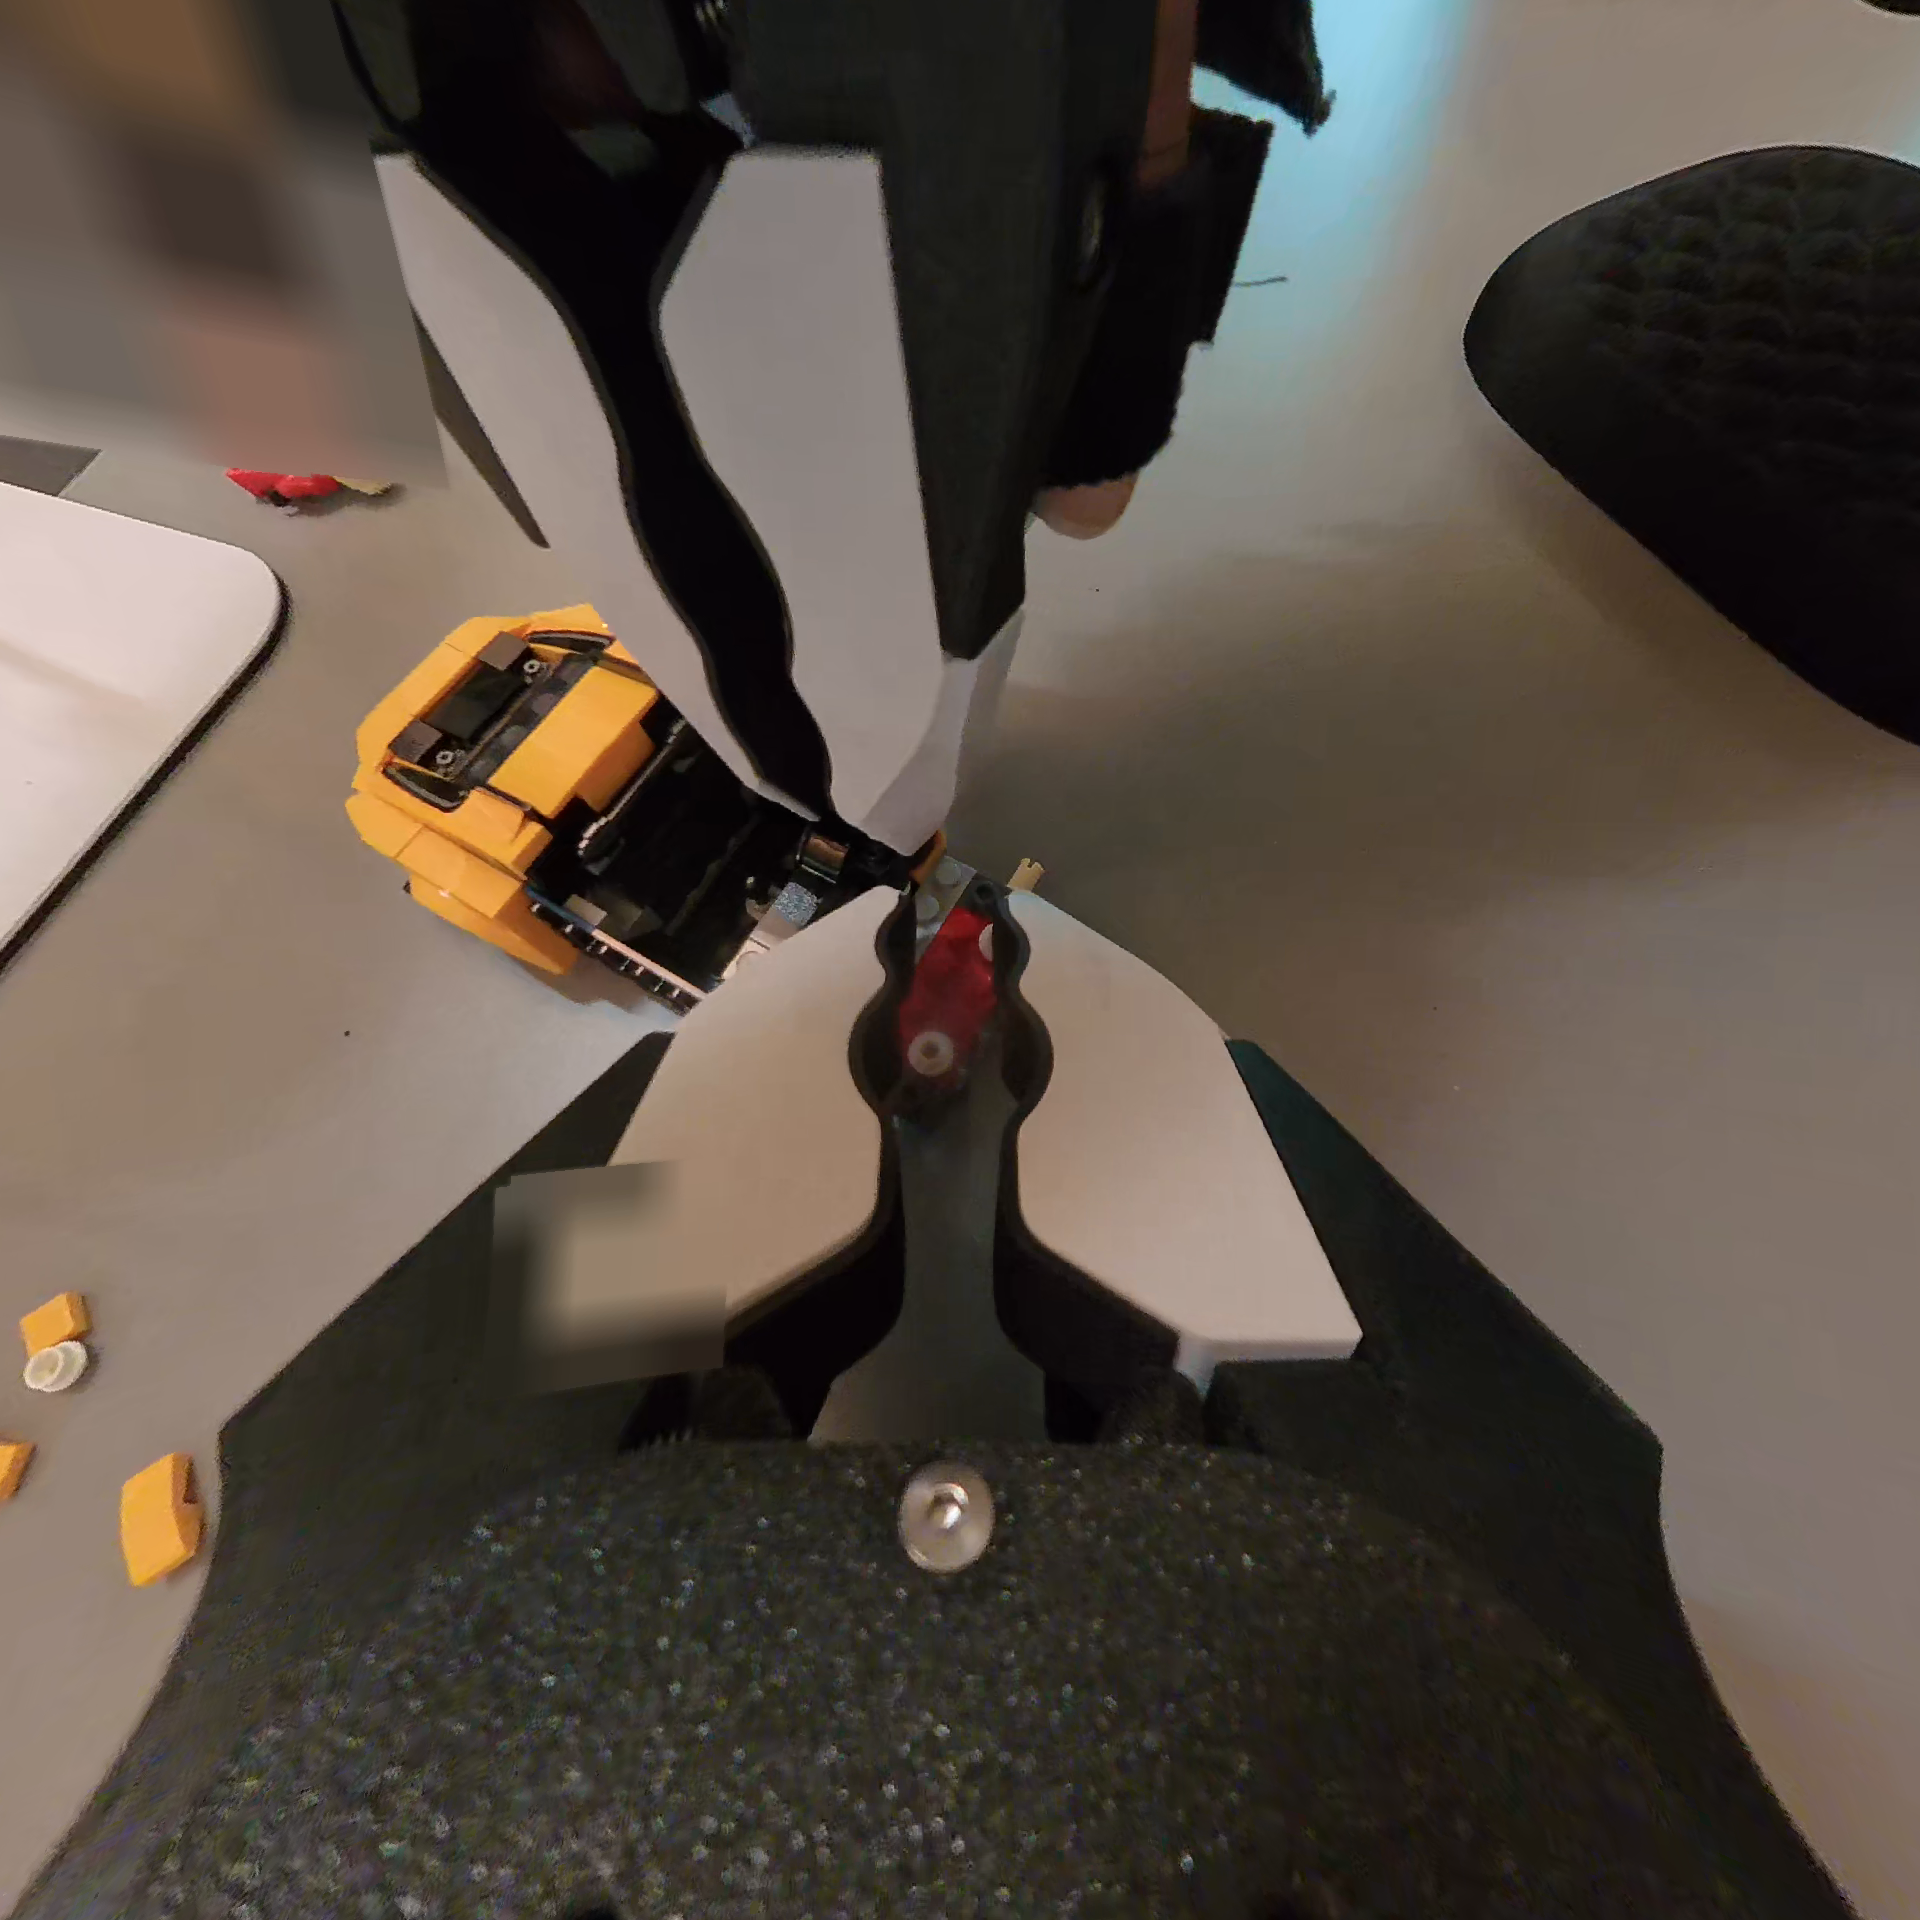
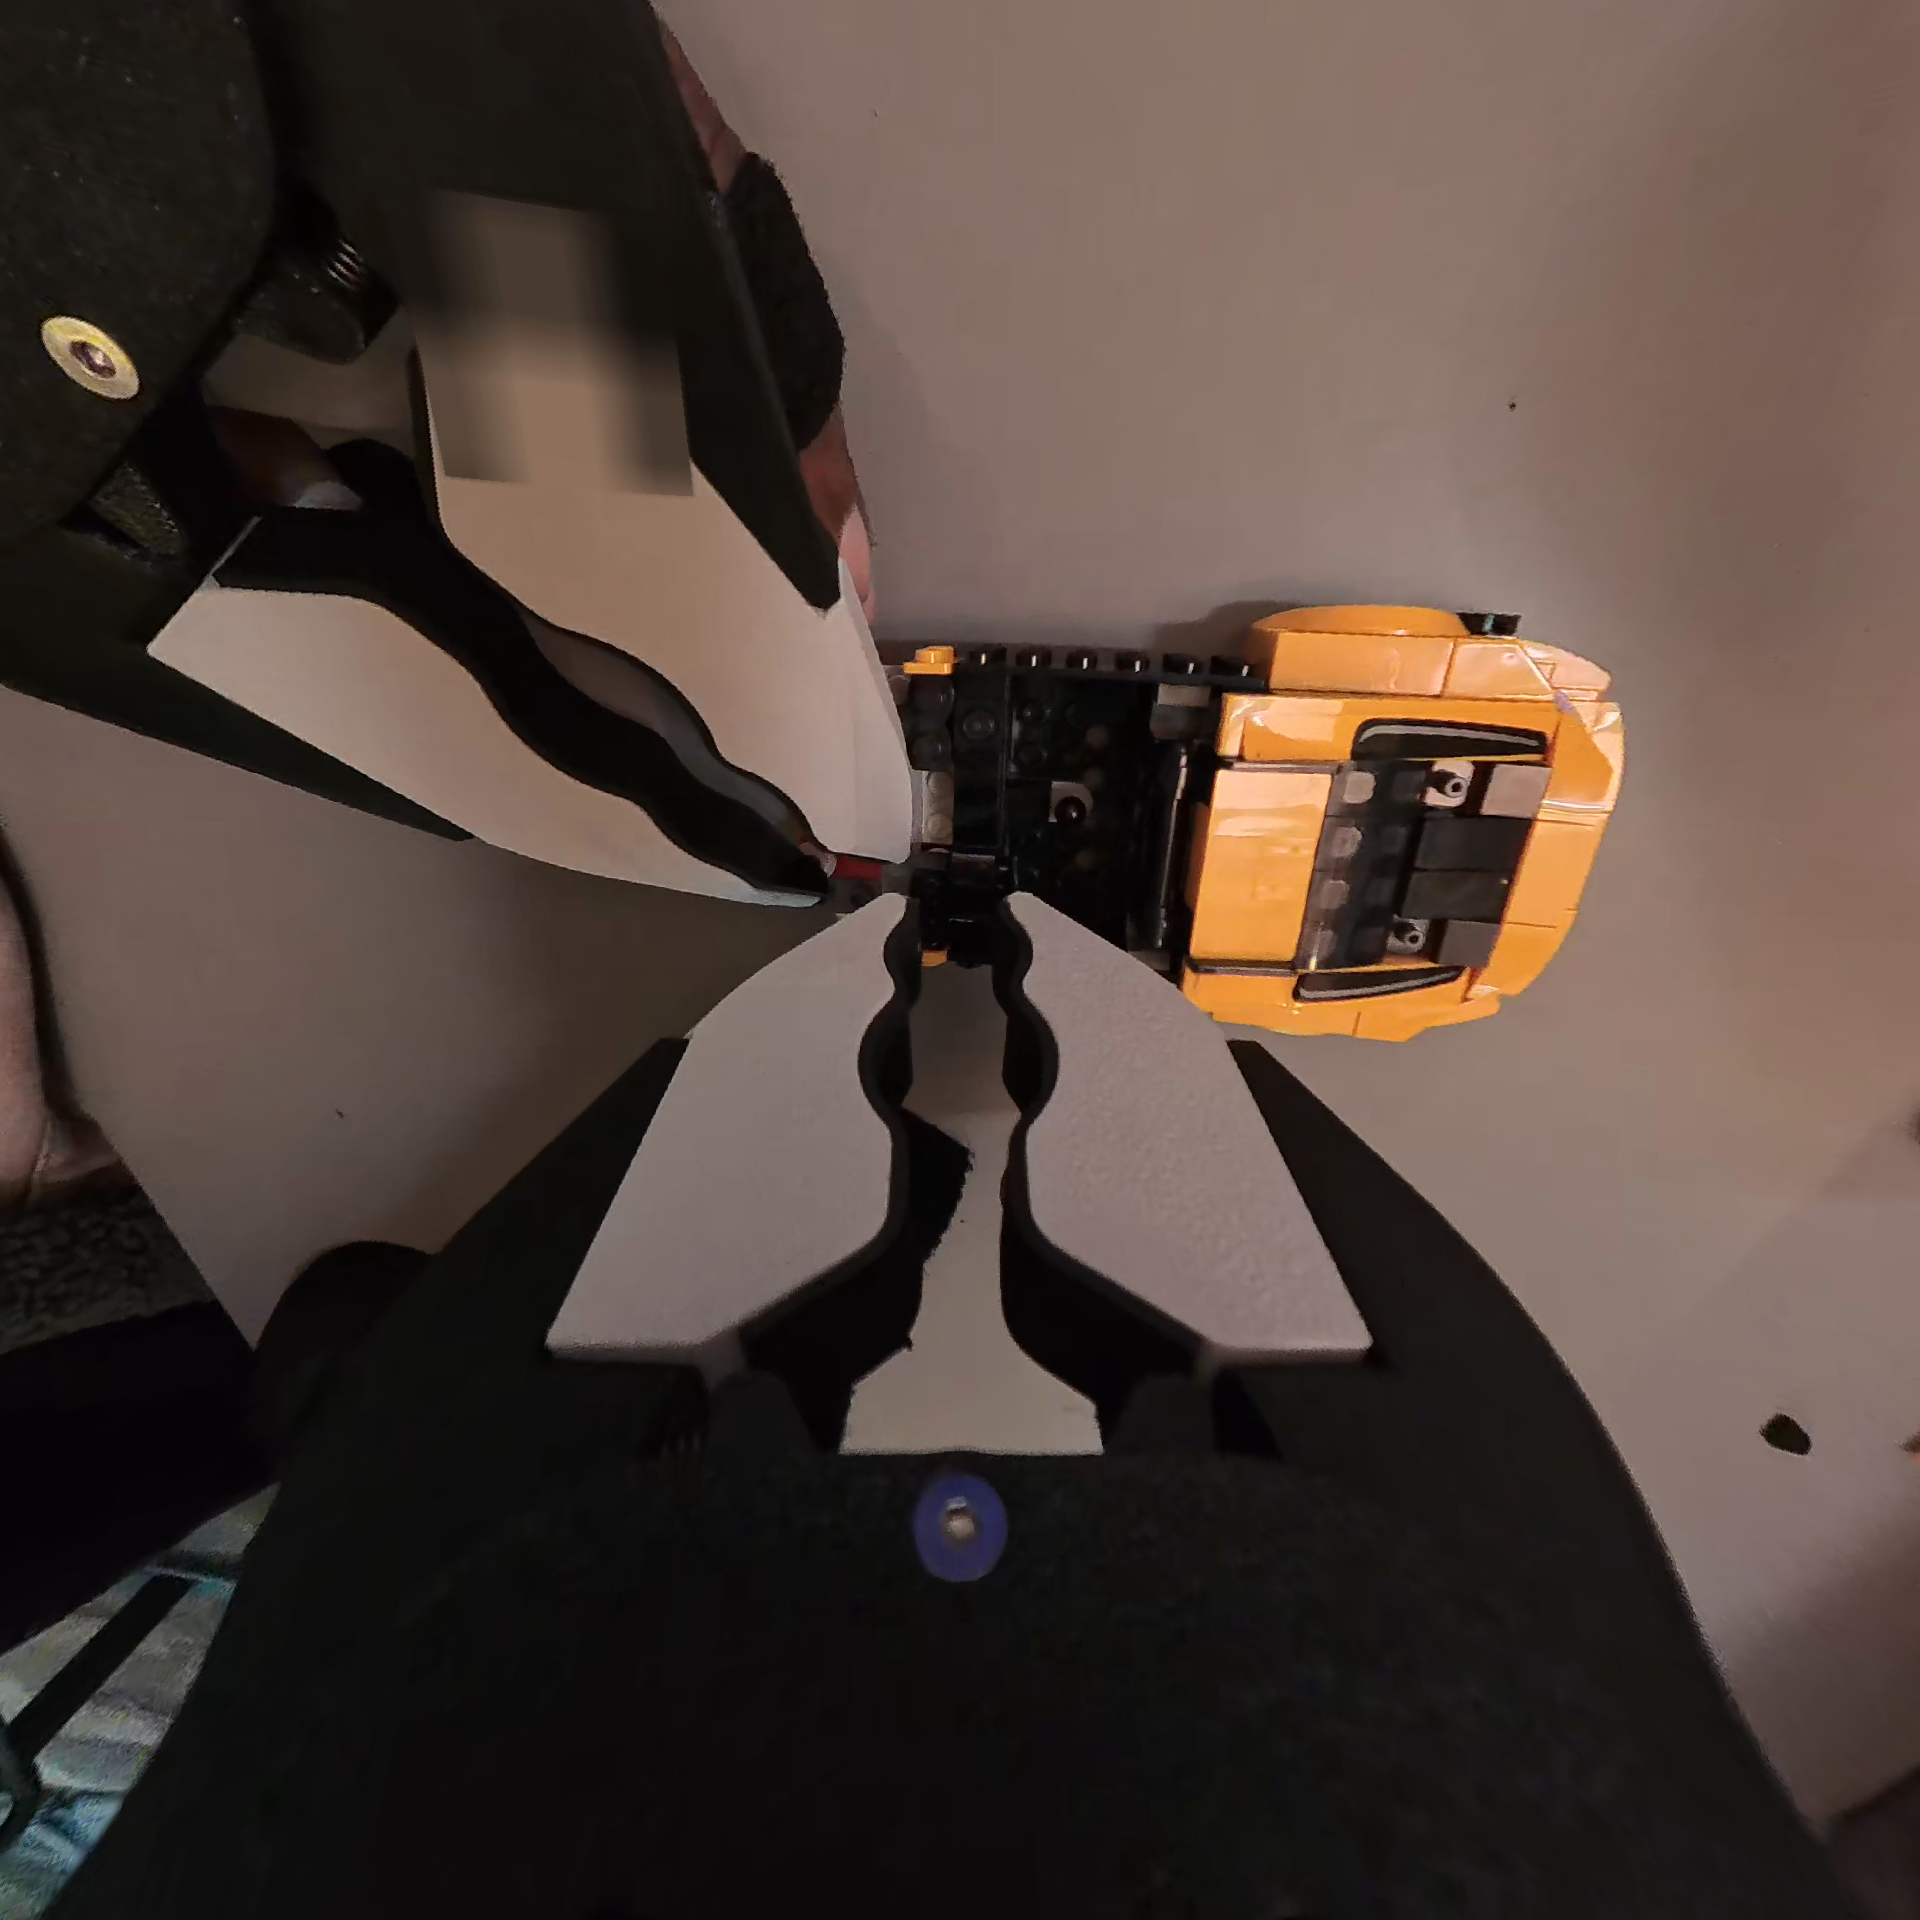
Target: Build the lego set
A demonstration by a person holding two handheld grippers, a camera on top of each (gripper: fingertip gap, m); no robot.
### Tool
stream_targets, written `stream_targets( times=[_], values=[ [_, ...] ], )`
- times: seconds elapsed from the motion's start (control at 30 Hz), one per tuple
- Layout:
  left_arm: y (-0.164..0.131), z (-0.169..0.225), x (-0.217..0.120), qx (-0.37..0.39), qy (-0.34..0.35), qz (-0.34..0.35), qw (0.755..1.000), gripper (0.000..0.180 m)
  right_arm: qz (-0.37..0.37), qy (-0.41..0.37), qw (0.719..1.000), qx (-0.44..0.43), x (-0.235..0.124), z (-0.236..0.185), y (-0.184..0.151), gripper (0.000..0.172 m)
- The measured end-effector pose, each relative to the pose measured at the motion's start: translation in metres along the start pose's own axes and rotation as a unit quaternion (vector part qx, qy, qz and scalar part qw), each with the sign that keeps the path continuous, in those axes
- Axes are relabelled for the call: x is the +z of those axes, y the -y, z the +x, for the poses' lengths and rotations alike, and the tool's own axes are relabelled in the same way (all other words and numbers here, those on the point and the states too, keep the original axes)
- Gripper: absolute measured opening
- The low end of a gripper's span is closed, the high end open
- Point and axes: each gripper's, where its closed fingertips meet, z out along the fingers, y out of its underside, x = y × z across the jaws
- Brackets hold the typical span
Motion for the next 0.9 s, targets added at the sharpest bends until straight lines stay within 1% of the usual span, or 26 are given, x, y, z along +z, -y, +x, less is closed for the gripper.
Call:
stream_targets(
  times=[0.17, 0.43, 0.7, 0.9],
  values=[
    [0.001, -0.004, -0.002, -0.001, 0.011, 0.008, 1.000, 0.015, -0.009, 0.013, 1.000, -0.001, 0.002, 0.000, 0.000, 0.013],
    [0.004, -0.021, -0.017, -0.018, 0.041, 0.030, 0.999, 0.019, 0.007, -0.007, 1.000, -0.014, 0.000, -0.001, 0.002, 0.014],
    [0.001, -0.024, -0.021, -0.018, 0.048, 0.028, 0.998, 0.019, 0.045, -0.025, 0.999, -0.019, -0.025, 0.005, 0.009, 0.016],
    [-0.001, -0.025, -0.023, -0.017, 0.050, 0.026, 0.998, 0.019, 0.045, -0.007, 0.999, -0.008, -0.016, 0.006, 0.000, 0.024]
  ],
)
